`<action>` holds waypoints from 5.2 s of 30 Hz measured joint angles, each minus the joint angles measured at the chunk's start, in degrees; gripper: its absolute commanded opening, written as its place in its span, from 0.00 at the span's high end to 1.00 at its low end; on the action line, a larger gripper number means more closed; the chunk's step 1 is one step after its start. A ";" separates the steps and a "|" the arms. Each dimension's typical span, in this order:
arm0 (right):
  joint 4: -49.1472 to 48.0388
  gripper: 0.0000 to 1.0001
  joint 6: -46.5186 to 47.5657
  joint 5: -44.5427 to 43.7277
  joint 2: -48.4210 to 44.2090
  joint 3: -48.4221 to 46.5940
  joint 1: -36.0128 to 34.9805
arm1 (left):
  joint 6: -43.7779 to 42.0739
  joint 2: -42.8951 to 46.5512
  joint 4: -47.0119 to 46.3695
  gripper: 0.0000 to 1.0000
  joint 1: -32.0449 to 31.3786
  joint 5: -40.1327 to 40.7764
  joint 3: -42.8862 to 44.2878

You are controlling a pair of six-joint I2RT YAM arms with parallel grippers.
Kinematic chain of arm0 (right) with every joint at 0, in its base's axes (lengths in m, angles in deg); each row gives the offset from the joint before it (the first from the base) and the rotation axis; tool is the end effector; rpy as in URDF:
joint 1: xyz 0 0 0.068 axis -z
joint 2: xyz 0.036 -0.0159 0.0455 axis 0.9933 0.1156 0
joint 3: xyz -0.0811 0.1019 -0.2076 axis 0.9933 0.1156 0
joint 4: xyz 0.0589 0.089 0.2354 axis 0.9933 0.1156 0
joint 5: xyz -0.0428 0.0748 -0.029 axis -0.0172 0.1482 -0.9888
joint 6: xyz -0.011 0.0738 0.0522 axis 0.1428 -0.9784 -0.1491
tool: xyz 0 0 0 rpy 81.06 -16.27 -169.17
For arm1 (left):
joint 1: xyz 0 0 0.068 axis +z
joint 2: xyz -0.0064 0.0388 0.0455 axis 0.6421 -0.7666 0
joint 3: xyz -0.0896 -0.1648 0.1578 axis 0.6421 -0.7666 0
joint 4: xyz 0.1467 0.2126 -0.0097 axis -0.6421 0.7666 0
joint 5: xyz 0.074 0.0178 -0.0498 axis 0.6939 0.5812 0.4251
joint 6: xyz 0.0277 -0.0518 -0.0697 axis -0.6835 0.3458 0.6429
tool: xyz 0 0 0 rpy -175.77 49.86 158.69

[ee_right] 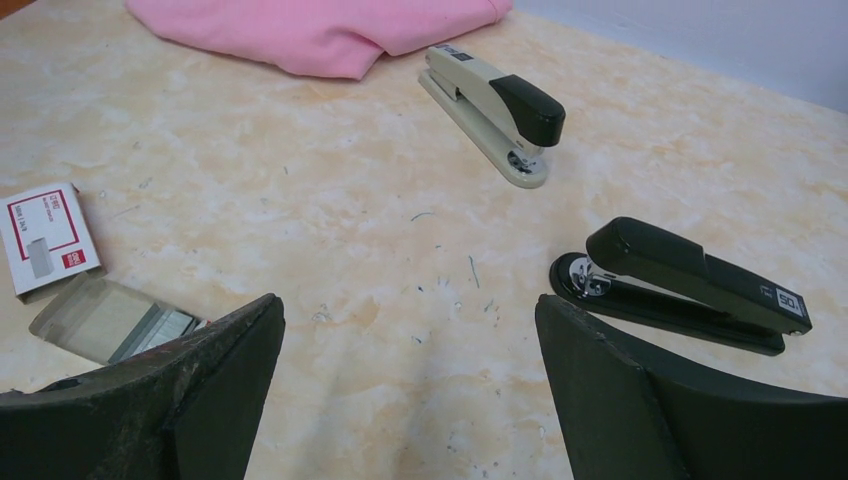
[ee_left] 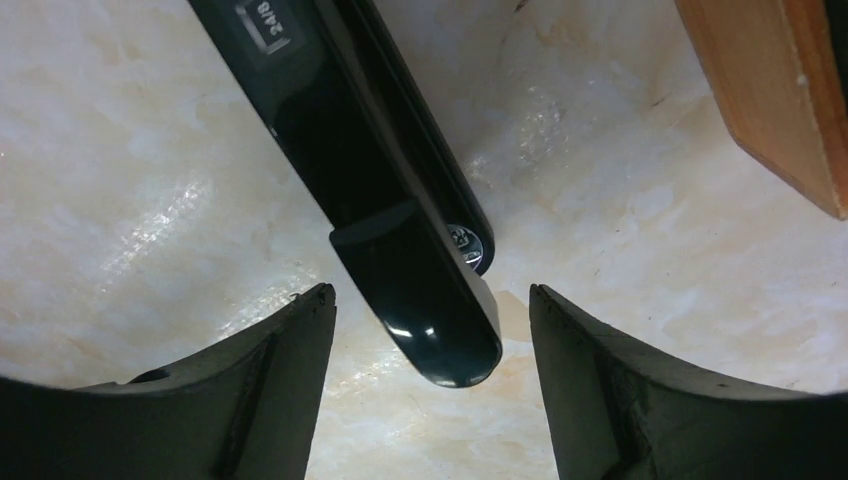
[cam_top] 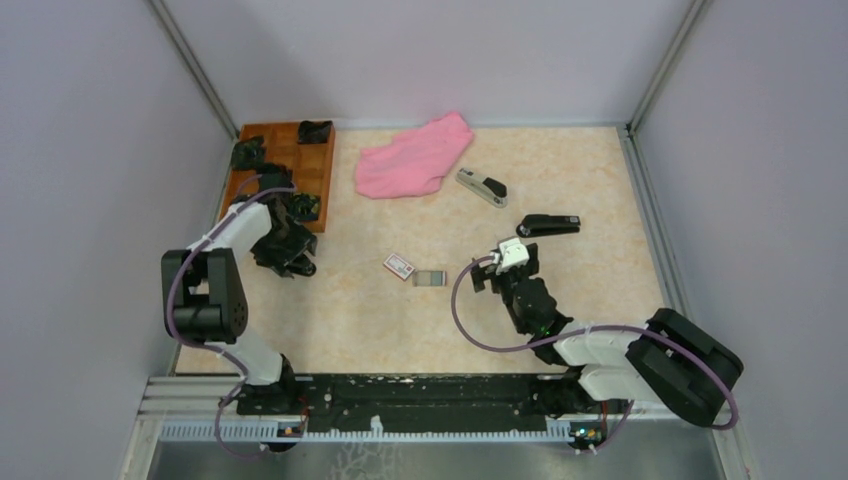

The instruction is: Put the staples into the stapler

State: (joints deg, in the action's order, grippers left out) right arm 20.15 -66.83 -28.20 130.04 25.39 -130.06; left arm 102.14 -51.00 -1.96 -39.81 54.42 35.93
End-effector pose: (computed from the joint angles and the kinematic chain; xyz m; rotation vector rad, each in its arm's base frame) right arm 0.2000 0.1531 0.1411 -0.3584 1.5952 0.1105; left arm 0.3029 0.0144 0.1232 -1.2298 2.6034 0.0948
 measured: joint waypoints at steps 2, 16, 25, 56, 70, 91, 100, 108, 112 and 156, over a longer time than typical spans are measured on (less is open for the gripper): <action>-0.07 0.05 0.00 -0.11 -0.39 0.00 0.02 | 0.09 -1.49 0.02 0.28 0.26 -0.15 1.07; 0.15 0.06 0.02 0.00 -0.90 0.00 0.00 | 1.14 -3.58 1.27 0.61 0.83 2.60 2.47; 3.91 0.07 -0.52 4.66 -0.96 -0.48 0.02 | -1.29 5.62 1.14 0.90 0.90 2.47 -4.11; 25.16 0.18 -24.76 22.36 -0.57 -20.48 -3.82 | -1.16 26.58 -26.21 1.00 -20.79 -22.38 -12.72; 23.04 0.37 -36.41 22.93 8.04 -27.69 -3.91 | 4.17 26.36 -37.42 1.00 -29.44 -18.05 -14.71; 18.78 0.59 -40.57 18.53 15.23 -28.33 -4.15 | 9.33 25.77 -44.89 1.00 -34.47 -15.23 -18.18; 14.95 0.89 -40.37 18.47 15.93 -28.17 -4.17 | 10.60 25.79 -47.54 1.00 -35.21 -15.02 -19.67; 10.45 1.00 -39.04 18.21 14.93 -24.68 -3.76 | 11.45 27.26 -47.65 1.00 -35.80 -15.13 -21.20; 9.55 1.00 -38.32 20.00 13.62 -23.02 -3.30 | 12.63 28.61 -48.30 1.00 -36.22 -15.41 -22.62; 26.03 1.00 -41.62 68.61 -3.50 -18.99 22.84 | 5.16 20.46 -45.29 0.70 -8.13 -32.35 -17.33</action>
State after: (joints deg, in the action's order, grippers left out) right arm 46.18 -108.45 40.41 126.54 6.40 -107.22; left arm 107.30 -30.54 -47.25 -47.94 22.07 18.60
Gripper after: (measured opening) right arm 0.116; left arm 0.422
